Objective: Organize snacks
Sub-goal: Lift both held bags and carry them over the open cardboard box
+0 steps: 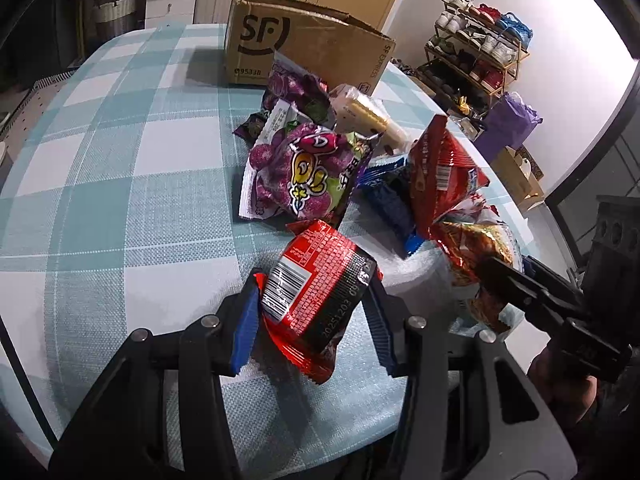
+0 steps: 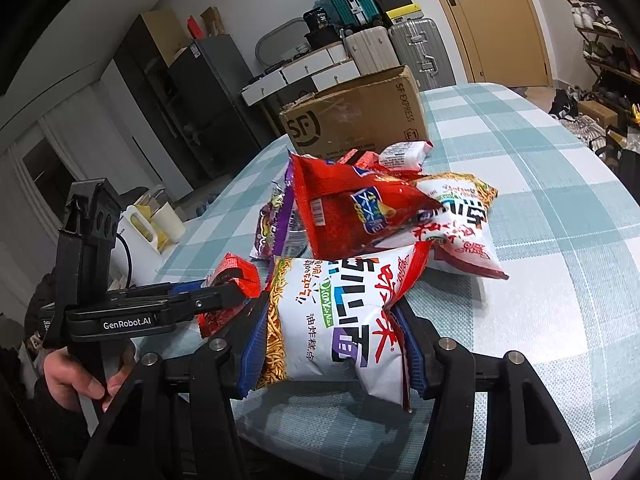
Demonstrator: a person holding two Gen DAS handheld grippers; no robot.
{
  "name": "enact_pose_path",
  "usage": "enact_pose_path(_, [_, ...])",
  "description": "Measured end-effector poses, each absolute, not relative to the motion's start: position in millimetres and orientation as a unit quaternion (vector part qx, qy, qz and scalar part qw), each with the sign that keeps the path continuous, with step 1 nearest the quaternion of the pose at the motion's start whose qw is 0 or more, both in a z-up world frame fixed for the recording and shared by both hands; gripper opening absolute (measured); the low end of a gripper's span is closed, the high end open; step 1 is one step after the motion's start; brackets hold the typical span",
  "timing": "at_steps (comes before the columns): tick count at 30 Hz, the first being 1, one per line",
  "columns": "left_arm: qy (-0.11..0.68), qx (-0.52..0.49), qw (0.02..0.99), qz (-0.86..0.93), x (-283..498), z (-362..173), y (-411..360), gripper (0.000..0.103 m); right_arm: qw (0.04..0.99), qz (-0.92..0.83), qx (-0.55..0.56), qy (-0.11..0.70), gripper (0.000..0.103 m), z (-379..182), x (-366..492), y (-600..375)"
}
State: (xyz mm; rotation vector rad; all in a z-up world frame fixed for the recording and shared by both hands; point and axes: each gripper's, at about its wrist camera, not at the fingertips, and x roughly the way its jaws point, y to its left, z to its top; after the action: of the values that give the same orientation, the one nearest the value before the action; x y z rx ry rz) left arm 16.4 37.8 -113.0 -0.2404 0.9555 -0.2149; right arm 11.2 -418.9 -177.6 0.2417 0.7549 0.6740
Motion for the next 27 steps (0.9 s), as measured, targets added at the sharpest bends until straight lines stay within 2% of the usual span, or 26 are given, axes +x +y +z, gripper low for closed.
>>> enact_pose_path(10, [0.436,-0.110,0.886,-0.111,16.5,-82.2,38.6,0.045,0.873,0.337,0.103,0.338,0.058,-155.3,14.5,-413.8])
enact_pose_path(27, [0.359,-0.096,0.919,-0.135,70.1,17.7,43.9,0.046,0.884,0.355,0.110,0.282,0.058,-69.3,70.5,-415.8])
